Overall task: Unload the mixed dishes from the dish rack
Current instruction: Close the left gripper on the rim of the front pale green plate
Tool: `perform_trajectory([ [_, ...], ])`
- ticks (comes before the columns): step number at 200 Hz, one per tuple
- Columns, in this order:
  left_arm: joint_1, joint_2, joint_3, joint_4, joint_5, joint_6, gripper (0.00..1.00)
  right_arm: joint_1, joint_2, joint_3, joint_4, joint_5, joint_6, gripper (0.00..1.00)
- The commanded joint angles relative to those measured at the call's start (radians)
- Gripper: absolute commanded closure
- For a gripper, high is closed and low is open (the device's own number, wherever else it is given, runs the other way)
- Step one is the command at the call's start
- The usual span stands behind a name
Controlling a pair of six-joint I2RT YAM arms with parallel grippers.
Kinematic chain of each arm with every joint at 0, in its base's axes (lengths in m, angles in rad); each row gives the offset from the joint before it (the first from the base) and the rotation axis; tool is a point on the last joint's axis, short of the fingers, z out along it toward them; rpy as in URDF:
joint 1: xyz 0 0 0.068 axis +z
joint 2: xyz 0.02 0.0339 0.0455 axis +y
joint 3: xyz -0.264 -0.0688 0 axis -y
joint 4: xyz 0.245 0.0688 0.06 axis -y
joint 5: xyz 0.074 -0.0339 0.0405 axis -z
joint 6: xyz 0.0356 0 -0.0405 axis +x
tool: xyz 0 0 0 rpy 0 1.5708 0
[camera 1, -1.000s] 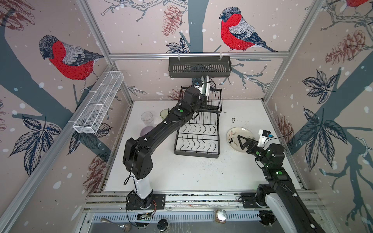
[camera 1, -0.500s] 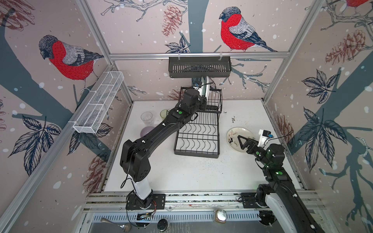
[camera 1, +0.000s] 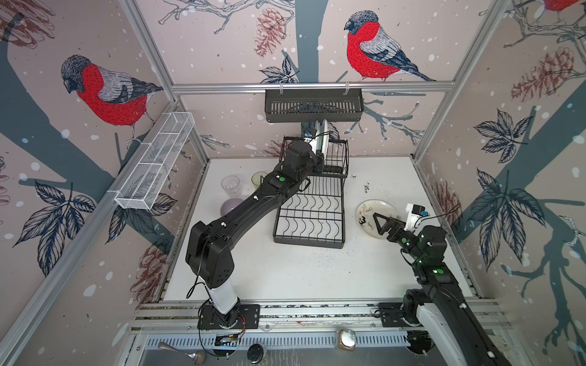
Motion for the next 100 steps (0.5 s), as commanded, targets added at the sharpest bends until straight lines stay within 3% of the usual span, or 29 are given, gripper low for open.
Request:
perform_trajectory([
  [1,0.002,-0.026,0.004,0.153,-0.06,0.055,1.0,0.0,-0.002,0.003,0.022,0.005,0.0,0.0],
  [100,-0.002,-0.079,-0.026,0.232,-0.053,0.089,1.0,0.0,-0.005,0.005,0.015,0.007,0.0,0.0],
])
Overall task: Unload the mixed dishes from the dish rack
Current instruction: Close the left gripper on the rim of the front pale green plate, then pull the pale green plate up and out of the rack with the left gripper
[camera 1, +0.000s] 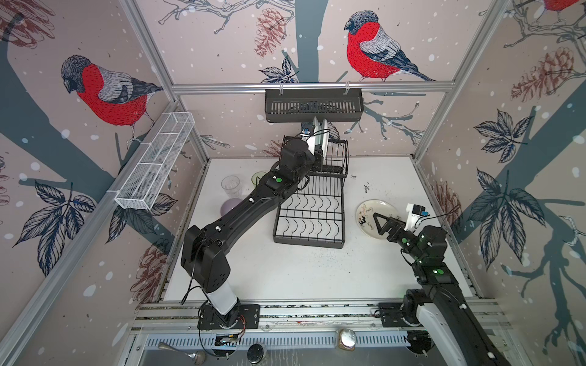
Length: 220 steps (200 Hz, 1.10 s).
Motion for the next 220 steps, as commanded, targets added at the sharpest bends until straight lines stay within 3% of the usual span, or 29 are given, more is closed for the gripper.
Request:
perform_trajectory([
  [1,0.0,-0.034,-0.012,0.176,-0.049,0.064,1.0,0.0,-0.002,0.005,0.016,0.006,0.0,0.0],
  [220,-0.038,-0.136,-0.057,0.222,-0.084,0.131,1.0,-0.002,-0.019,0.01,0.001,0.022,-0.003,0.0],
])
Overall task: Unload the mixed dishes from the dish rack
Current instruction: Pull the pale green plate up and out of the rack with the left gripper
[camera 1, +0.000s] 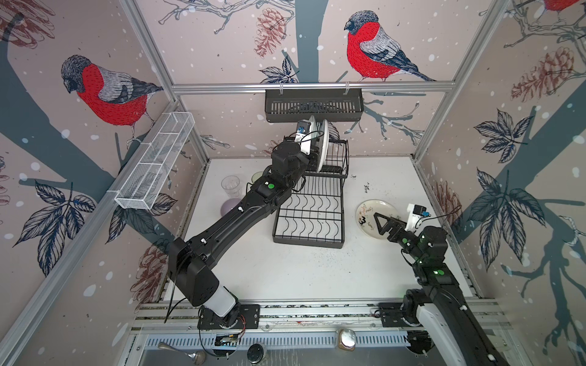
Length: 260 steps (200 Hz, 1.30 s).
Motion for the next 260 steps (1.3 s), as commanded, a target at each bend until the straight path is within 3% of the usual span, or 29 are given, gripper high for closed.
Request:
perform_trajectory([
  [1,-0.007,-0.022,0.002,0.141,-0.006,0.027,1.0,-0.001,-0.003,0.008,0.016,0.008,-0.003,0.0],
  [174,-0.031,-0.09,-0.028,0.17,0.012,0.013,1.0,-0.001,-0.005,0.006,0.016,0.007,-0.001,0.0],
  [260,-0.061,-0.201,-0.15,0.208,0.01,-0.019,1.0,0.008,-0.024,0.051,-0.054,-0.007,-0.029,0.0],
])
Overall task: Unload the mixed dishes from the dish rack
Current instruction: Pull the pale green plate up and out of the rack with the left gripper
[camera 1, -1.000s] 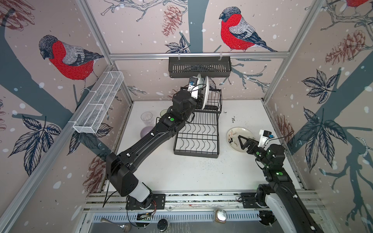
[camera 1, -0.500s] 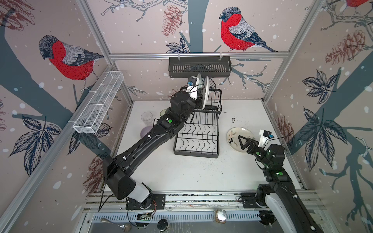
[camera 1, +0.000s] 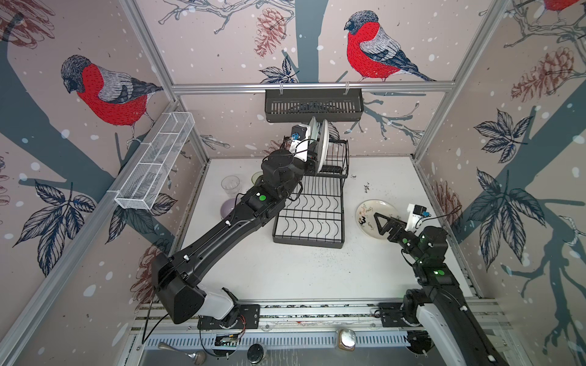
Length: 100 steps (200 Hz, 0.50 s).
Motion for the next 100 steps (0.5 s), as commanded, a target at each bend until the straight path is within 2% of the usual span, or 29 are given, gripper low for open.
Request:
perform_trajectory([
  [1,-0.007,-0.051,-0.036,0.17,0.003,-0.011,1.0,0.006,-0.016,0.042,-0.043,-0.006,-0.028,0.0],
  [31,-0.014,-0.121,-0.107,0.187,0.001,-0.033,1.0,0.008,-0.051,0.068,-0.116,0.029,-0.032,0.0],
  [57,-0.023,-0.177,-0.145,0.151,0.008,-0.067,1.0,0.01,-0.055,0.065,-0.156,-0.009,-0.014,0.0],
  [77,-0.03,-0.242,-0.191,0.127,0.052,-0.088,1.0,0.015,-0.063,0.067,-0.192,-0.023,-0.007,0.0],
  [100,-0.037,-0.315,-0.272,0.133,0.039,-0.095,1.0,0.02,-0.084,0.082,-0.226,-0.027,-0.004,0.0],
])
